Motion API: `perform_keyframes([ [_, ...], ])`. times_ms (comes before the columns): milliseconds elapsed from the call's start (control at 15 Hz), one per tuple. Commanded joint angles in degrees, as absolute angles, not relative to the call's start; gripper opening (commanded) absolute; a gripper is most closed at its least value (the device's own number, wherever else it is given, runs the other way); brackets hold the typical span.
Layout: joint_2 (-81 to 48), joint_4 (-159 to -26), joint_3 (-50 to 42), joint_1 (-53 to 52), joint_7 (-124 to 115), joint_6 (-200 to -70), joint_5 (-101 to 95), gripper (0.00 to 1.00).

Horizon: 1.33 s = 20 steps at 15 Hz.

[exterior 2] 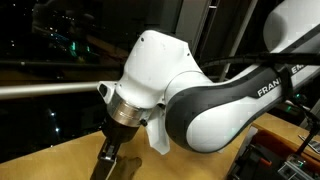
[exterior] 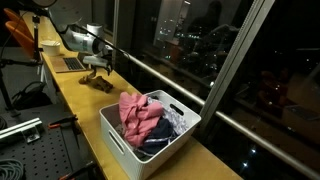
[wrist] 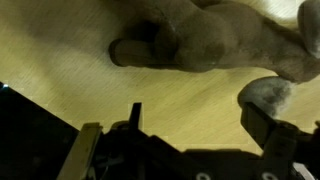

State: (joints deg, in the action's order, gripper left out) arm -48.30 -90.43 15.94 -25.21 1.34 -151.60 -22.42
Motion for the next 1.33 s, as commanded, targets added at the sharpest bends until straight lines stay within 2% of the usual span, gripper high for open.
perform_keyframes([
  [0,-44.88,-90.67,14.83,-26.34,5.39,-146.33,-20.08,1.0],
  [800,-38.21,-100.84,15.01,-24.44,6.74,-145.42,-20.0,1.0],
  [1267,-39.81,-99.97,14.1,-24.16,6.7,-146.43,-20.43,1.0],
])
